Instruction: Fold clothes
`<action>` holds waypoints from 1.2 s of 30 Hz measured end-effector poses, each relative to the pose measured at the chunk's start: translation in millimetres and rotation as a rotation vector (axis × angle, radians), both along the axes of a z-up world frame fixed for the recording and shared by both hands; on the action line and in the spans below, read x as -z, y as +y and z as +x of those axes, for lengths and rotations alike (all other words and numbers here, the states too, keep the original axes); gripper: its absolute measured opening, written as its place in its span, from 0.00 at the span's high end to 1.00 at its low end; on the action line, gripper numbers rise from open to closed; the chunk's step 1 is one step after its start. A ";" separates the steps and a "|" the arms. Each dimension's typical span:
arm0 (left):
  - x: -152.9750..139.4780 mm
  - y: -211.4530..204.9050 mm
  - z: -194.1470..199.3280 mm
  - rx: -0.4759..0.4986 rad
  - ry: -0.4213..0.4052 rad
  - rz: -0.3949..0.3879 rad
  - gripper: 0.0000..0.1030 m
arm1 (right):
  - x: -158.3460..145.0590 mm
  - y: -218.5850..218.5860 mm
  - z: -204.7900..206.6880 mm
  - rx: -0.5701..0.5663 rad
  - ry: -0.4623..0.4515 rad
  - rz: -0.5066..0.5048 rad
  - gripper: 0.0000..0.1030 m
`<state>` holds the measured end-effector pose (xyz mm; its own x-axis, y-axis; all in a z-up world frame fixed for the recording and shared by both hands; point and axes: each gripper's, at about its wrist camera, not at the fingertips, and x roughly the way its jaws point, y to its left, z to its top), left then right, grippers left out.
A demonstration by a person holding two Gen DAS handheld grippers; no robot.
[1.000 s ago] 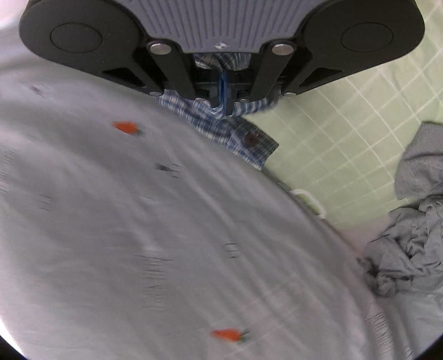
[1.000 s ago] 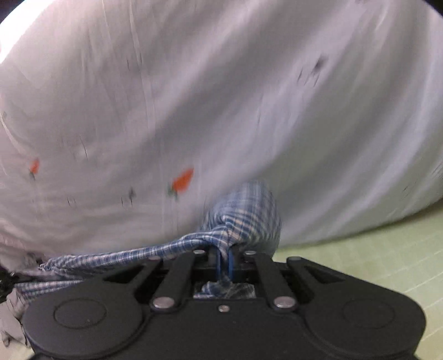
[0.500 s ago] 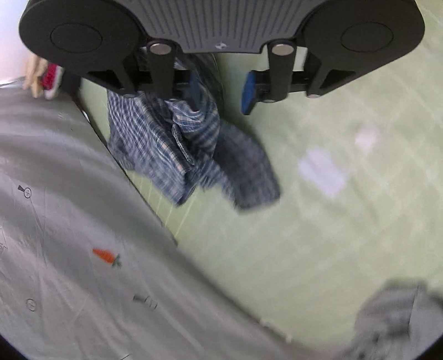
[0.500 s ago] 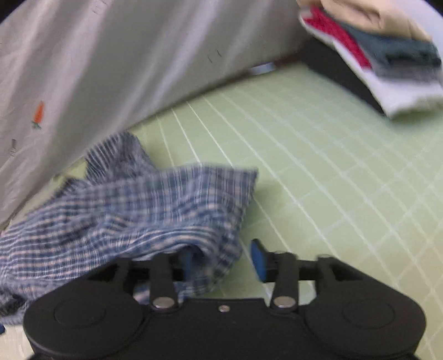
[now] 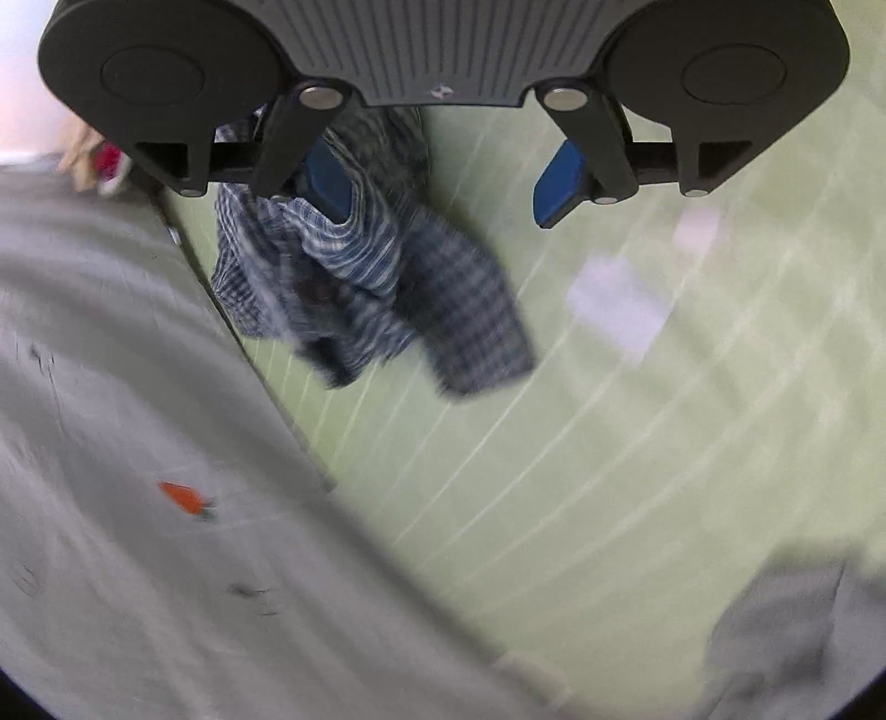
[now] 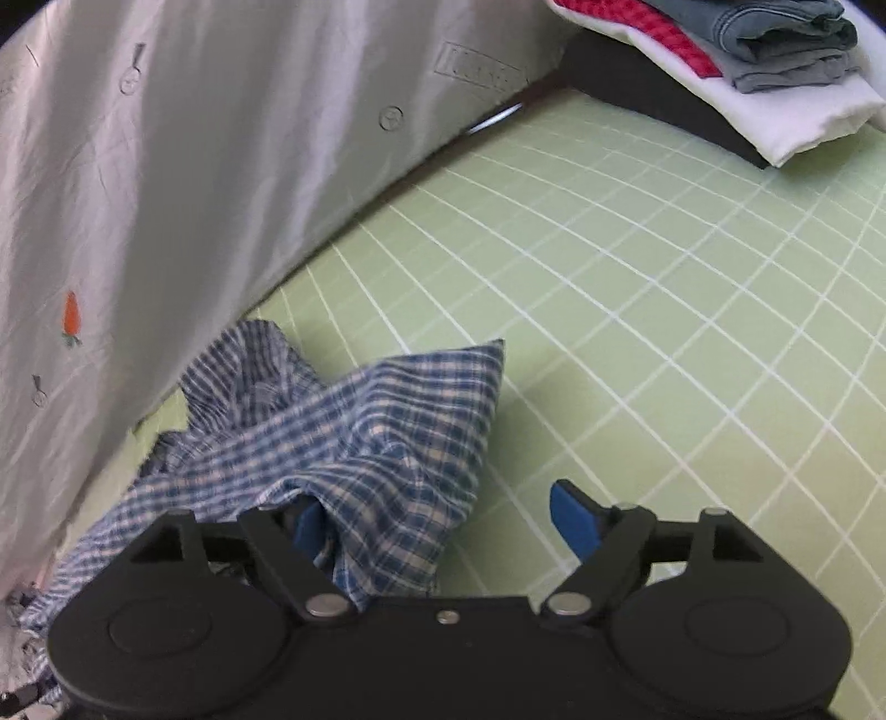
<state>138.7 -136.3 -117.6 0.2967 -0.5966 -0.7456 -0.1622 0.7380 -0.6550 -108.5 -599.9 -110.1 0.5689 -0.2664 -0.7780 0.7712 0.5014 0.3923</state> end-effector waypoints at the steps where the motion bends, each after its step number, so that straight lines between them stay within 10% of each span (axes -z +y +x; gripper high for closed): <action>1: 4.0 10.6 -4.8 -0.055 0.017 -0.024 0.30 | 1.1 -0.3 -1.0 0.013 0.021 -0.005 0.21; 6: 6.0 52.9 -24.9 -0.231 0.021 -0.052 0.30 | 4.9 -9.7 -8.9 0.050 0.086 -0.022 0.21; 11: -6.8 49.5 -14.2 -0.206 -0.017 0.023 0.27 | -1.4 -6.6 -15.2 0.022 0.070 -0.008 0.21; 20: -12.8 -32.2 29.5 0.043 -0.079 0.058 0.25 | -10.4 -16.3 -61.6 0.162 -0.101 0.159 0.17; 27: -7.9 -119.8 76.3 0.250 -0.084 0.063 0.18 | 38.7 -36.5 -83.0 0.385 -0.328 0.540 0.14; 36: 31.2 -204.3 139.7 0.491 -0.087 0.111 0.16 | 59.6 -45.0 -42.1 0.374 -0.290 0.613 0.13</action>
<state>278.4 -340.7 -148.8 0.0644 -0.6001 -0.7973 0.2727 0.7791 -0.5644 -150.6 -644.9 -169.7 0.7294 -0.0504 -0.6822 0.6707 -0.1438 0.7277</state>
